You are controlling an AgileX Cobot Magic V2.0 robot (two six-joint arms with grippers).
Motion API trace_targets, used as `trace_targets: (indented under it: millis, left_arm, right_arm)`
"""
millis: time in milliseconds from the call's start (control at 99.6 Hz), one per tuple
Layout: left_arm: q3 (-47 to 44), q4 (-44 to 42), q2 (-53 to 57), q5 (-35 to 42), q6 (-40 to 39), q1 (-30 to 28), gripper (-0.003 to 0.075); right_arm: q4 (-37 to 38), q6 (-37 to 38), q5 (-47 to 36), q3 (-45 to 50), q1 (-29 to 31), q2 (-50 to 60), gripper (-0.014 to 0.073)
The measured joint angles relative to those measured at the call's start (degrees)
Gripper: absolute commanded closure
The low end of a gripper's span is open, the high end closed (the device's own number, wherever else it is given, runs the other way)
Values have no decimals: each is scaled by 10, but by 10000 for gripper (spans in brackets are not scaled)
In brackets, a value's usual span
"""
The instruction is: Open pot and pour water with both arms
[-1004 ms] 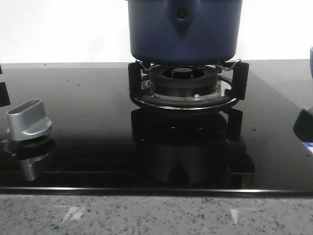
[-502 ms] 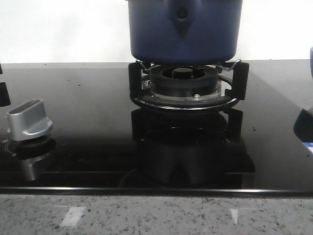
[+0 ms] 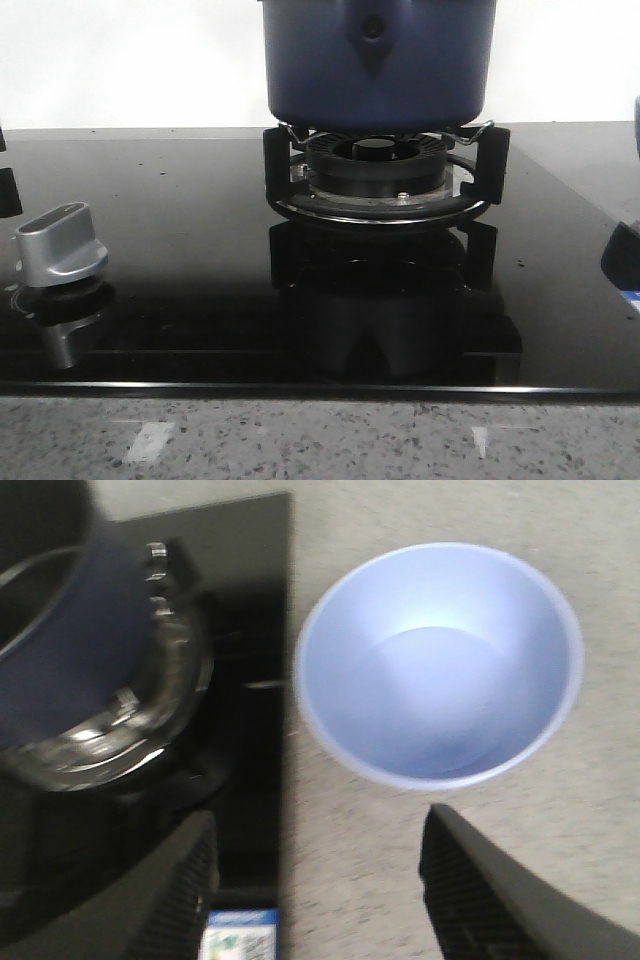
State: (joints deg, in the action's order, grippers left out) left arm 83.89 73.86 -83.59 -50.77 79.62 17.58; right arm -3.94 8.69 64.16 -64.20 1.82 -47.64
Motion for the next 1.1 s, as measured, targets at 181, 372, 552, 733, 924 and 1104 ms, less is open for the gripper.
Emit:
trace_targets:
  millis: [181, 372, 552, 733, 924, 1104]
  left_arm:
    - [0, -36, 42, -4, -23, -1, 383]
    - [-20, -43, 65, 0, -30, -1, 383]
    - [-66, -38, 77, 26, -33, -1, 383]
    - [-84, -32, 83, 33, -33, -1, 384]
    - [-87, -29, 99, 35, -33, -1, 384]
    - [-86, -26, 112, 35, -33, -1, 384]
  right_arm:
    - [59, 11, 12, -49, 58, -71, 191]
    - [69, 41, -4, -51, 92, -140, 191]
    - [70, 80, -27, -51, 125, -198, 191]
    - [70, 90, -28, -51, 131, -246, 191]
    - [70, 93, -28, -51, 132, -286, 191]
    - [51, 94, -28, -51, 152, -319, 191]
